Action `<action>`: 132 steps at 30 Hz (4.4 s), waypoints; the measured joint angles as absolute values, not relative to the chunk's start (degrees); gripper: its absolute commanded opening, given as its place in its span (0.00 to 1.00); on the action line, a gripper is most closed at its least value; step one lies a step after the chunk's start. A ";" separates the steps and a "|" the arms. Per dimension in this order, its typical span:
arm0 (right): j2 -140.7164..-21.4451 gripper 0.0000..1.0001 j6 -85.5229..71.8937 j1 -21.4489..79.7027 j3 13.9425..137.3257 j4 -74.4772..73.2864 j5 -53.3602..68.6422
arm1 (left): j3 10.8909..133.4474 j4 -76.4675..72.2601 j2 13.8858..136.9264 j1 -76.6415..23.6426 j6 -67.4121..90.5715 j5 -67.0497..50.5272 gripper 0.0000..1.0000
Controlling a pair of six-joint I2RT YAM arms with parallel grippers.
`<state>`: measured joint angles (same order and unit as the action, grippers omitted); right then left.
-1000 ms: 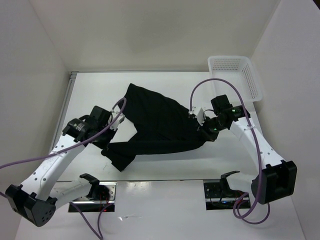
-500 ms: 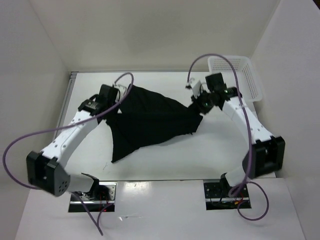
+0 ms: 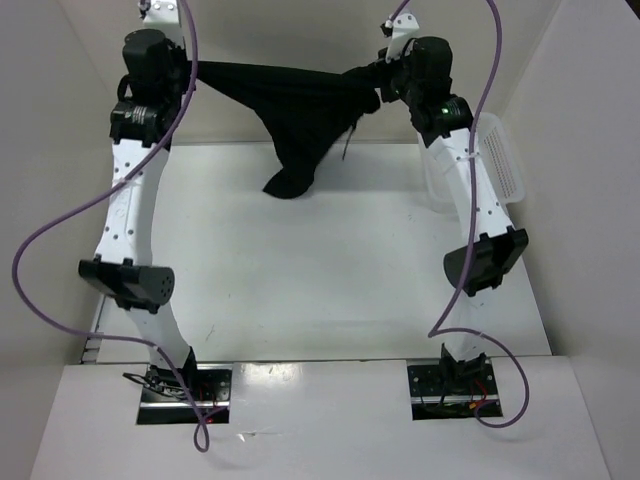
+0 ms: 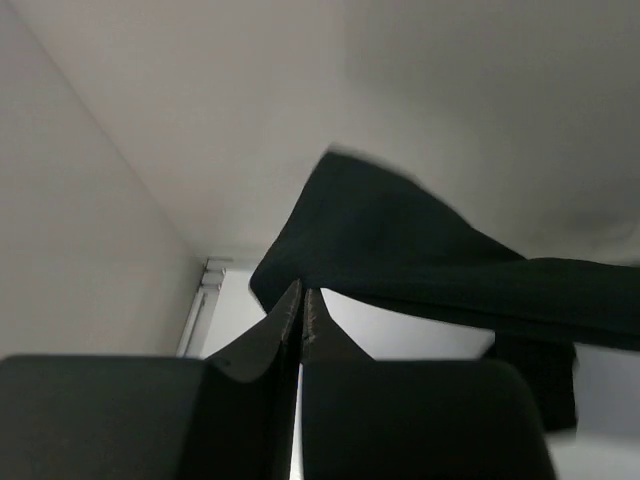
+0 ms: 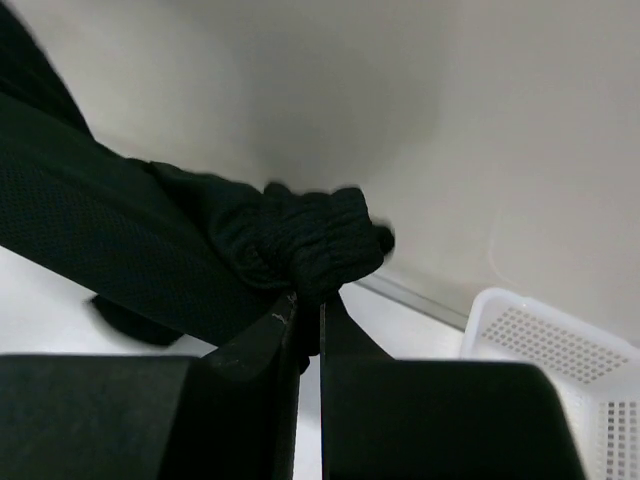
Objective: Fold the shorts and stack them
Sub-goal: Flatten the shorts out, then fold the shorts
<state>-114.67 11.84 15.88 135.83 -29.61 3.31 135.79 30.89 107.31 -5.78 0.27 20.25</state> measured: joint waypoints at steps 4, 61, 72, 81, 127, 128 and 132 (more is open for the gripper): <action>-106.72 0.00 12.84 16.03 124.75 -28.29 3.79 | 114.78 24.88 92.75 -8.47 0.27 20.12 0.00; -73.76 0.19 37.89 25.65 54.02 -26.48 7.33 | 66.78 28.93 95.85 -20.25 0.19 11.38 0.53; -82.00 0.15 40.80 26.61 45.32 -26.44 7.60 | 60.20 22.83 100.25 -18.76 0.23 10.66 0.52; -84.38 0.08 44.64 26.61 43.46 -30.98 6.37 | 59.46 21.43 99.57 -17.26 0.23 10.68 0.52; -119.92 0.77 10.63 10.41 88.60 -13.28 2.59 | 177.49 51.46 168.37 -18.04 0.16 1.13 0.66; -120.09 0.82 10.52 10.41 88.77 -12.88 2.17 | 177.51 51.90 168.53 -18.04 0.16 0.95 0.66; -121.30 0.83 10.37 10.41 89.27 -11.42 0.82 | 177.55 52.93 169.36 -18.04 0.19 0.67 0.61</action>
